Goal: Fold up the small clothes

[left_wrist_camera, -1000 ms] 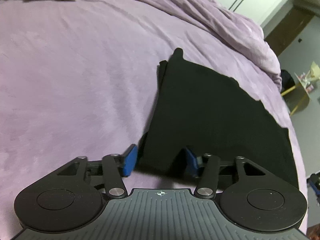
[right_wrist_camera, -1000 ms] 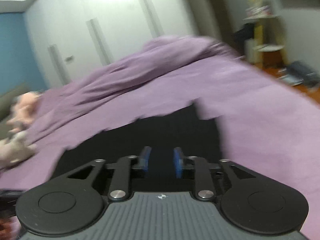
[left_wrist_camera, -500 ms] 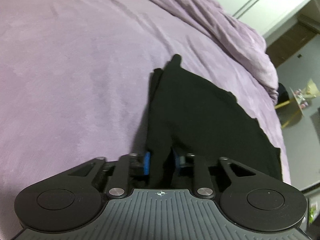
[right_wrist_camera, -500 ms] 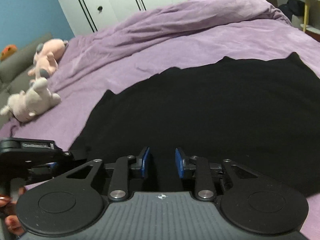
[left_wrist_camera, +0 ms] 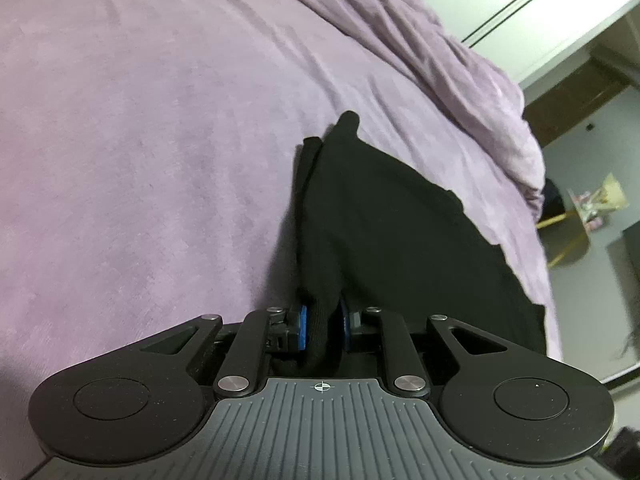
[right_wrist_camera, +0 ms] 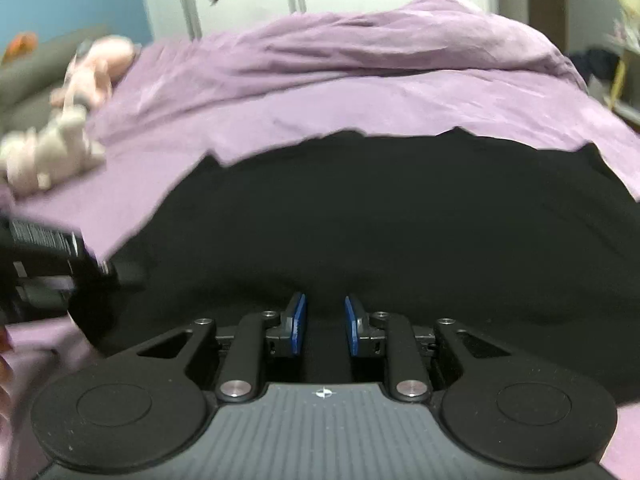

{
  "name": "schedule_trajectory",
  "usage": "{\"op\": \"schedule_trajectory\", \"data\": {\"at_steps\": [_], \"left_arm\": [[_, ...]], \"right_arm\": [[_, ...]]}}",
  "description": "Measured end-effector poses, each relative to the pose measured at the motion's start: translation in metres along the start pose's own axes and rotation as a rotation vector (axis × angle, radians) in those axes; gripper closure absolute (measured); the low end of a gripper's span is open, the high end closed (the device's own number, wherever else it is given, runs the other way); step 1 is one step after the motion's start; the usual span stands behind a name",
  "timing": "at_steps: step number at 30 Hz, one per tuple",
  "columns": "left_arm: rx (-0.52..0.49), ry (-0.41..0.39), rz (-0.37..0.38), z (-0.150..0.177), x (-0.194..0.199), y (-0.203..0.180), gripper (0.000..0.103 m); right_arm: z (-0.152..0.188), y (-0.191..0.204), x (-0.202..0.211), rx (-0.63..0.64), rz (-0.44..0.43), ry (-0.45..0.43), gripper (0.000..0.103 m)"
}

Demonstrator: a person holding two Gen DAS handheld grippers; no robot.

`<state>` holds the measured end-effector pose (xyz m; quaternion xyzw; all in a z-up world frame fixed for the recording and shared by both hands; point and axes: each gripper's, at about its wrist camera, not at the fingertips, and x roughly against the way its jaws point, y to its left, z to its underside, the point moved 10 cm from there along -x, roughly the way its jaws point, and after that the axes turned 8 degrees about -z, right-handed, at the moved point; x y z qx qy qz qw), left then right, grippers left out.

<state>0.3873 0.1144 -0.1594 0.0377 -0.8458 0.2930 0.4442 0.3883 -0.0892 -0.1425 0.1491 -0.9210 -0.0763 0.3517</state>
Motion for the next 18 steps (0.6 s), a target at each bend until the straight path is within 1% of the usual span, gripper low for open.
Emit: {"op": "schedule_trajectory", "data": {"at_steps": [3, 5, 8, 10, 14, 16, 18], "left_arm": [[-0.069, -0.002, -0.065, -0.002, 0.004, -0.009, 0.086], [-0.129, -0.009, -0.113, -0.003, 0.007, -0.016, 0.086], [-0.250, -0.027, -0.206, -0.002, 0.011, -0.031, 0.086], [-0.316, -0.049, -0.231, -0.001, 0.015, -0.047, 0.086], [-0.388, -0.058, -0.152, 0.008, 0.019, -0.096, 0.088], [-0.448, -0.063, -0.124, 0.018, 0.017, -0.126, 0.088], [-0.489, -0.049, -0.074, 0.033, 0.013, -0.154, 0.088]], "right_arm": [[-0.008, -0.026, 0.020, -0.060, 0.049, -0.053, 0.083], [-0.005, -0.048, 0.031, -0.121, 0.071, -0.053, 0.083], [0.001, -0.082, 0.045, -0.193, 0.114, -0.053, 0.083], [0.007, -0.102, 0.054, -0.242, 0.129, -0.058, 0.083], [0.011, -0.120, 0.069, -0.301, 0.117, -0.084, 0.083], [0.009, -0.122, 0.075, -0.301, 0.119, -0.098, 0.083], [0.006, -0.124, 0.080, -0.304, 0.111, -0.114, 0.083]]}}
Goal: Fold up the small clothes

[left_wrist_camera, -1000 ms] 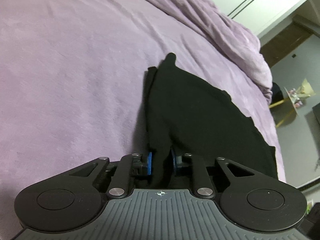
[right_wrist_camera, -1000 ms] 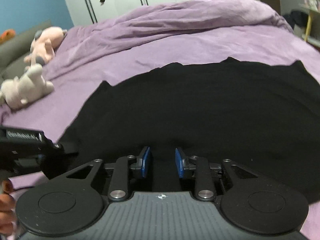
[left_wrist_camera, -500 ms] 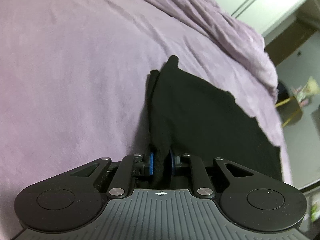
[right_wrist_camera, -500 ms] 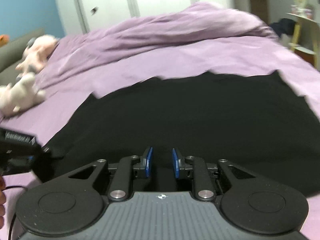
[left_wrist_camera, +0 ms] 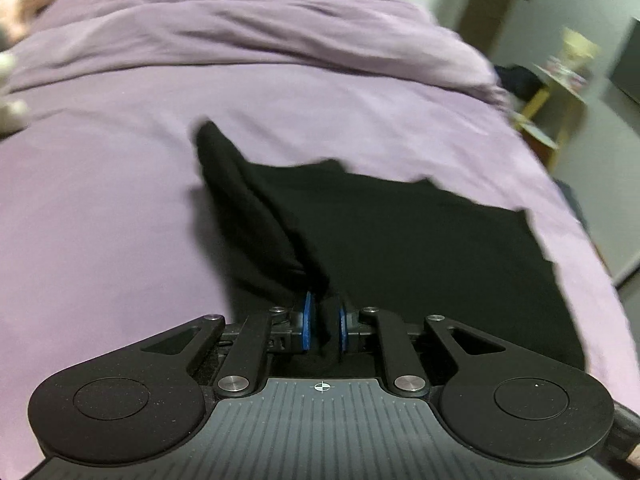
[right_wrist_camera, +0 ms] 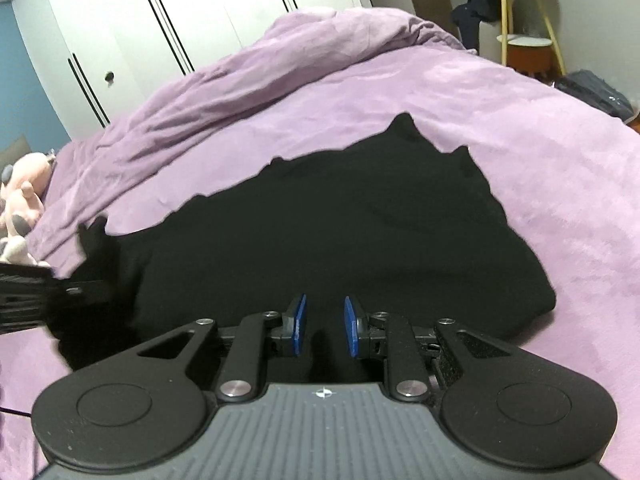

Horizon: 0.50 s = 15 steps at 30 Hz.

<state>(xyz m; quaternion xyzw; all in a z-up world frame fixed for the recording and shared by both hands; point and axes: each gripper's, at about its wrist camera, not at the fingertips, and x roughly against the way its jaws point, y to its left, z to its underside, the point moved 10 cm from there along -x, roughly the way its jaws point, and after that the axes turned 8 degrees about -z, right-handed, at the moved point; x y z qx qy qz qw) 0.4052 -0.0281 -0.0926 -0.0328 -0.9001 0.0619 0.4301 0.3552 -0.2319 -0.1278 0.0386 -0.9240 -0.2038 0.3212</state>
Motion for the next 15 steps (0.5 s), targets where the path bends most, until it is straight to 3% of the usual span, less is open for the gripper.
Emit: {"op": "schedule_trajectory", "data": {"at_steps": [3, 7, 10, 13, 15], "left_arm": [[-0.056, 0.050, 0.049, 0.019, -0.013, -0.042, 0.088], [-0.107, 0.157, -0.004, 0.061, -0.033, -0.056, 0.083], [-0.098, 0.139, 0.062, 0.066, -0.006, -0.056, 0.081], [0.029, 0.107, 0.198, 0.057, 0.031, -0.047, 0.078], [0.074, 0.040, 0.162, 0.047, 0.042, -0.028, 0.076]], "right_arm": [[-0.003, -0.005, 0.002, -0.011, 0.001, -0.004, 0.083], [-0.002, -0.016, 0.005, -0.012, 0.009, 0.012, 0.082], [-0.002, -0.022, 0.005, -0.011, 0.011, 0.015, 0.082], [-0.002, -0.021, 0.004, -0.032, -0.004, 0.018, 0.082], [-0.001, -0.013, 0.003, -0.022, -0.028, 0.024, 0.082]]}}
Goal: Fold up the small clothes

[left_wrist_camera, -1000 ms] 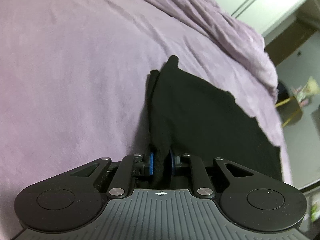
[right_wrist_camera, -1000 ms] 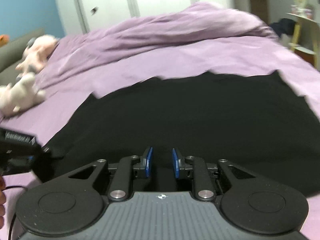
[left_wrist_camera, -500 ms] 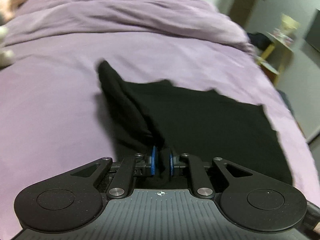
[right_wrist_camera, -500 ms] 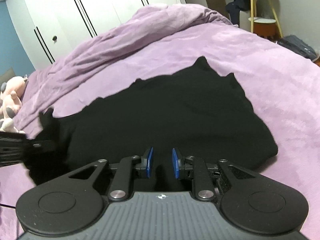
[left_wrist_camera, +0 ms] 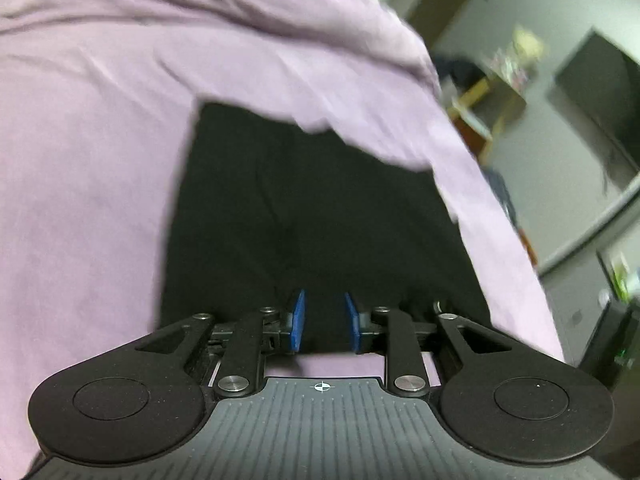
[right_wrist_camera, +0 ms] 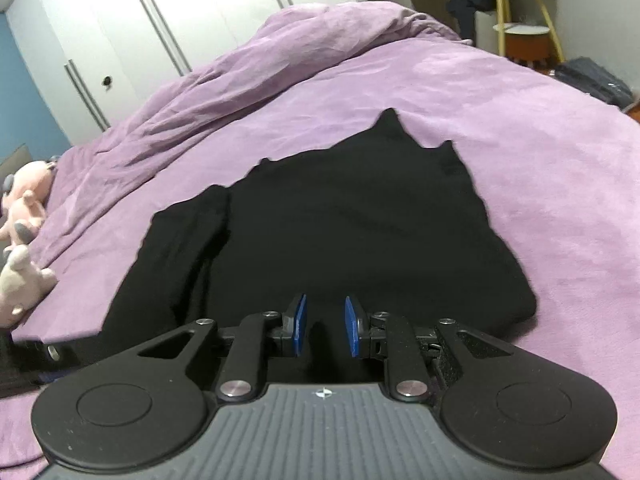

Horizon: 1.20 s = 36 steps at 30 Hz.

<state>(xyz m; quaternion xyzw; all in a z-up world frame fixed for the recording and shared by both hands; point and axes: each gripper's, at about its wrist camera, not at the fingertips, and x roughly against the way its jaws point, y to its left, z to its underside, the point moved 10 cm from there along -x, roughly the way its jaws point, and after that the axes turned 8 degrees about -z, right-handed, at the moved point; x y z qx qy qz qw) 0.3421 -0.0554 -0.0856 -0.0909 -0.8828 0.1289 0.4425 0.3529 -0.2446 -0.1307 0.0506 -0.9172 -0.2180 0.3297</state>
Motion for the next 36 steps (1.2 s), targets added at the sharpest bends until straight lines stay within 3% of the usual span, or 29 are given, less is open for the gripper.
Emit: {"op": "schedule_trajectory", "data": {"at_steps": [2, 4, 5, 7, 10, 12, 15, 18, 20, 22, 24, 25, 27, 29, 31, 34, 36], "left_arm": [[0.020, -0.052, -0.128, -0.006, 0.000, 0.025, 0.079], [0.036, -0.040, -0.250, -0.003, -0.013, 0.046, 0.079], [0.051, -0.023, -0.269, 0.002, -0.022, 0.052, 0.078], [0.061, -0.002, -0.241, 0.011, -0.039, 0.054, 0.075], [-0.013, -0.012, -0.202, 0.017, -0.047, 0.044, 0.054], [-0.053, -0.007, -0.197, 0.018, -0.042, 0.043, 0.054], [0.002, -0.020, -0.188, 0.011, -0.021, 0.051, 0.061], [0.068, -0.079, -0.245, 0.001, -0.015, 0.067, 0.061], [0.068, -0.051, -0.264, 0.003, -0.023, 0.073, 0.060], [0.070, -0.021, -0.235, 0.010, -0.032, 0.068, 0.060], [0.105, 0.042, -0.160, 0.019, -0.040, 0.061, 0.051], [0.108, 0.032, -0.154, 0.020, -0.040, 0.061, 0.050], [0.115, 0.031, -0.137, 0.020, -0.033, 0.065, 0.052], [0.188, 0.032, -0.095, 0.018, -0.021, 0.073, 0.054], [0.232, -0.013, -0.076, 0.012, -0.008, 0.081, 0.054], [0.223, -0.053, -0.134, 0.001, -0.005, 0.092, 0.054], [0.220, -0.033, -0.160, 0.000, -0.015, 0.094, 0.054]], "right_arm": [[0.004, 0.008, -0.002, 0.020, -0.019, 0.015, 0.082], [0.008, 0.015, -0.007, 0.047, -0.034, 0.036, 0.082], [0.011, 0.017, -0.009, 0.055, -0.035, 0.045, 0.082], [0.015, 0.020, -0.013, 0.067, -0.036, 0.065, 0.082], [0.017, 0.021, -0.019, 0.091, -0.032, 0.090, 0.082], [0.015, 0.021, -0.020, 0.094, -0.035, 0.098, 0.082], [0.010, 0.022, -0.018, 0.091, -0.036, 0.094, 0.081], [0.012, 0.024, -0.020, 0.111, -0.018, 0.099, 0.081], [0.014, 0.025, -0.022, 0.134, -0.003, 0.104, 0.081], [0.016, 0.027, -0.023, 0.160, 0.009, 0.112, 0.080], [0.016, 0.027, -0.025, 0.176, 0.014, 0.128, 0.079], [0.016, 0.028, -0.025, 0.179, 0.011, 0.134, 0.078], [0.012, 0.028, -0.025, 0.148, -0.024, 0.139, 0.073], [0.007, 0.027, -0.024, 0.065, -0.102, 0.141, 0.071], [0.002, 0.029, -0.027, -0.022, -0.182, 0.142, 0.068], [-0.003, 0.038, -0.041, -0.160, -0.311, 0.165, 0.061], [-0.002, 0.047, -0.058, -0.247, -0.401, 0.201, 0.054]]}}
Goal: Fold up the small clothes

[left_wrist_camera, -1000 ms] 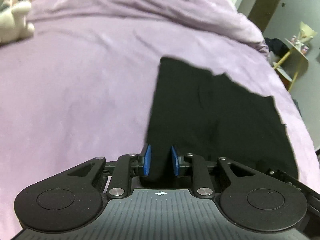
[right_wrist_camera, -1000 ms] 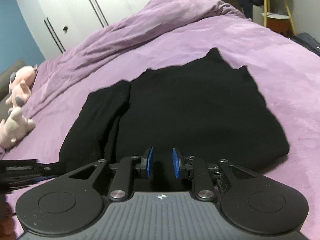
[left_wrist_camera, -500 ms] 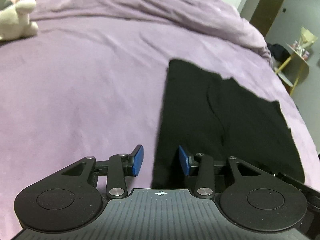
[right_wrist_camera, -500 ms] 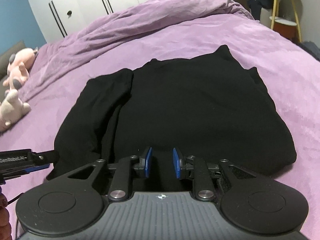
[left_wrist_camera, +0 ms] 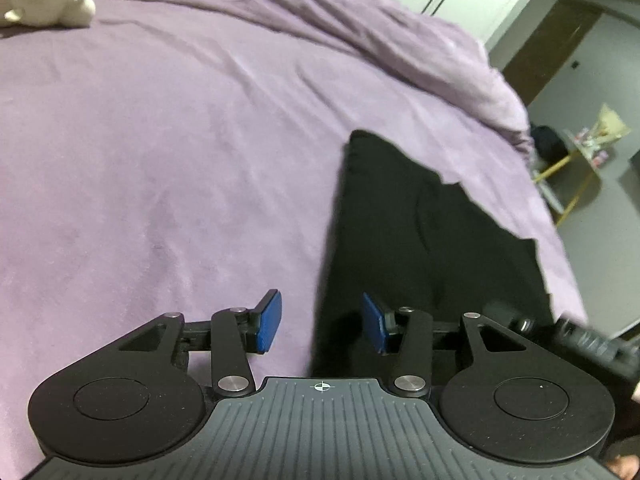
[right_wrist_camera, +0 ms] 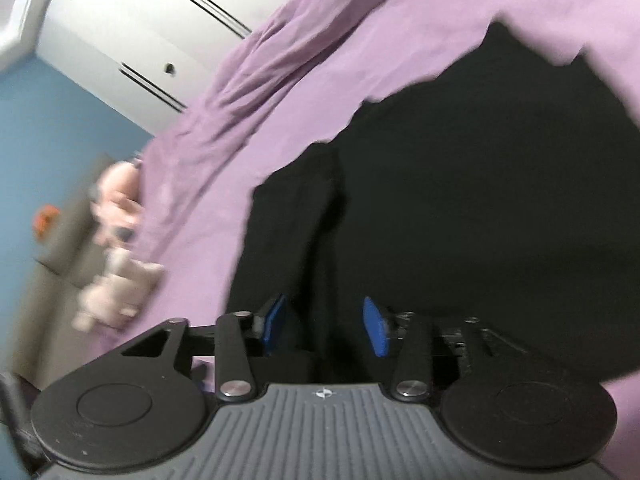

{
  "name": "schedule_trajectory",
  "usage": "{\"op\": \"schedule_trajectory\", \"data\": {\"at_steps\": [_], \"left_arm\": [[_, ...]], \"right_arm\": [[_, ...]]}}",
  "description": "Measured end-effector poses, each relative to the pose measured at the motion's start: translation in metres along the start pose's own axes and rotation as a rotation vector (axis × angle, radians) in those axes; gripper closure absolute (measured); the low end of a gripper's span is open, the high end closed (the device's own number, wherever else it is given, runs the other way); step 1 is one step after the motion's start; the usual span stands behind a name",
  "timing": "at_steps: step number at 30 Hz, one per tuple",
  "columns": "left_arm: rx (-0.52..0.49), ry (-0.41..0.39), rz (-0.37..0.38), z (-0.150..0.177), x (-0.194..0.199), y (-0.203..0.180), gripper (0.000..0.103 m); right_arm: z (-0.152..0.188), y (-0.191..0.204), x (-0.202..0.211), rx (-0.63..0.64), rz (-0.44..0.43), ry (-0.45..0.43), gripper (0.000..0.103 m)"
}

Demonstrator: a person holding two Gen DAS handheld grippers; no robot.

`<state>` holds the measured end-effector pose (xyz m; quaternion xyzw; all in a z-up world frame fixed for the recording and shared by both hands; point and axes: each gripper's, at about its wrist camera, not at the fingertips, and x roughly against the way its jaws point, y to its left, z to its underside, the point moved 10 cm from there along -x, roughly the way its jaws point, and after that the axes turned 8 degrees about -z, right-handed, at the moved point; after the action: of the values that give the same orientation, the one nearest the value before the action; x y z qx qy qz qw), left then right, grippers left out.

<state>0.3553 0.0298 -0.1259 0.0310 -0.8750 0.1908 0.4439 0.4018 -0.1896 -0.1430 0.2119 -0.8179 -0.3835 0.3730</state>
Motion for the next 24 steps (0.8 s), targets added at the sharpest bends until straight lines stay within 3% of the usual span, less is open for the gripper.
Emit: {"op": "schedule_trajectory", "data": {"at_steps": [3, 6, 7, 8, 11, 13, 17, 20, 24], "left_arm": [[0.007, 0.022, 0.009, 0.004, -0.014, -0.004, 0.054], [0.066, 0.055, 0.097, 0.010, -0.016, -0.004, 0.054], [0.092, 0.070, 0.118, 0.012, -0.017, -0.002, 0.054], [0.105, 0.078, 0.125, 0.013, -0.018, 0.000, 0.054], [0.101, 0.073, 0.126, 0.012, -0.016, 0.003, 0.054], [0.096, 0.067, 0.122, 0.010, -0.015, 0.002, 0.053], [0.121, 0.073, 0.129, 0.007, -0.018, -0.004, 0.053], [0.129, 0.077, 0.150, 0.004, -0.019, -0.016, 0.053], [0.131, 0.111, 0.213, 0.005, -0.026, -0.051, 0.052]], "right_arm": [[-0.001, -0.009, -0.028, -0.119, -0.051, 0.034, 0.053], [-0.007, -0.005, -0.046, -0.145, -0.078, 0.033, 0.054], [-0.007, -0.001, -0.050, -0.134, -0.083, 0.035, 0.057], [-0.007, 0.004, -0.054, -0.109, -0.075, 0.041, 0.068], [-0.004, 0.014, -0.063, 0.015, -0.006, 0.057, 0.088], [-0.004, 0.019, -0.067, 0.113, 0.056, 0.073, 0.092], [-0.010, 0.045, -0.053, 0.377, 0.193, 0.045, 0.094], [-0.019, 0.065, -0.029, 0.504, 0.218, -0.014, 0.094], [-0.030, 0.053, -0.003, 0.622, 0.359, -0.052, 0.094]]}}
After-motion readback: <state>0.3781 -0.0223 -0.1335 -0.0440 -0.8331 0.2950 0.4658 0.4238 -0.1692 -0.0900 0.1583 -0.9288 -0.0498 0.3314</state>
